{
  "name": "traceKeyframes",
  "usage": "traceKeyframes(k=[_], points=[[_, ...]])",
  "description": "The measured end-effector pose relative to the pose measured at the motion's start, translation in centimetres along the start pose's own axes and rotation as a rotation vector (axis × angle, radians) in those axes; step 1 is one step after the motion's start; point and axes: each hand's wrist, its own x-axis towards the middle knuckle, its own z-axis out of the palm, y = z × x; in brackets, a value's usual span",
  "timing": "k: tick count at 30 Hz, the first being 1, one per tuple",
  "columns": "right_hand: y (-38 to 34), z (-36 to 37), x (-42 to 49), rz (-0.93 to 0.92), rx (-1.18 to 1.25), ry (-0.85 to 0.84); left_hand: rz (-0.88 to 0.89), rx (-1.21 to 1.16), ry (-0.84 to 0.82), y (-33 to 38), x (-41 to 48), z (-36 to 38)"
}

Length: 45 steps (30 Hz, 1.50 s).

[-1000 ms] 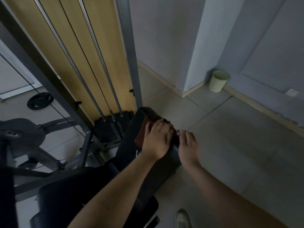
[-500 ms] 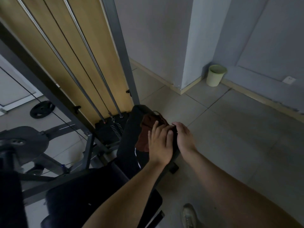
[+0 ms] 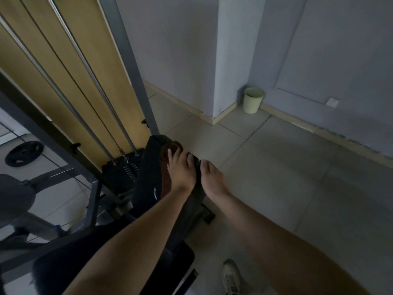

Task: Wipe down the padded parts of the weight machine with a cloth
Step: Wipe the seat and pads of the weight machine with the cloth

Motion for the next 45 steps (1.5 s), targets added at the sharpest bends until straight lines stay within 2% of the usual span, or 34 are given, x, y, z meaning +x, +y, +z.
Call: traceKeyframes(k=[5,11,19,22,24,26,31,38,41,45], points=[[0.0,1.5,-0.4,-0.132,-0.145,0.054,0.231,-0.033,-0.04,-1.2,-6.4,1.2],[-0.8,2.5,0.2,-0.278,-0.252,0.0,0.021,-0.21,-0.106,-3.6,-11.2,2.7],[-0.9,3.4,3.3,-0.401,-0.463,-0.065,-0.348,-0.454,0.081,-5.5,-1.8,0.2],[-0.9,3.3,3.5,-0.412,-0.507,-0.061,-0.503,-0.556,0.139,-4.9,-1.4,-0.5],[-1.1,2.9,4.1,-0.404,-0.48,-0.082,-0.478,-0.655,0.196,-3.3,-3.9,0.1],[-1.3,2.4,4.8,-0.383,-0.415,-0.103,-0.37,-0.717,0.198,-1.2,-7.2,1.2],[-0.8,2.5,5.2,-0.354,-0.23,-0.086,-0.275,-0.596,0.178,-0.7,-8.3,2.7],[0.0,2.5,6.1,-0.256,-0.016,-0.057,-0.188,-0.472,0.191,0.0,0.6,-0.6],[0.2,2.4,6.3,-0.246,0.109,-0.051,-0.107,-0.29,0.183,-0.1,3.2,-0.7],[0.1,2.1,6.1,-0.209,0.241,-0.062,-0.169,-0.143,0.143,0.2,3.1,0.1]])
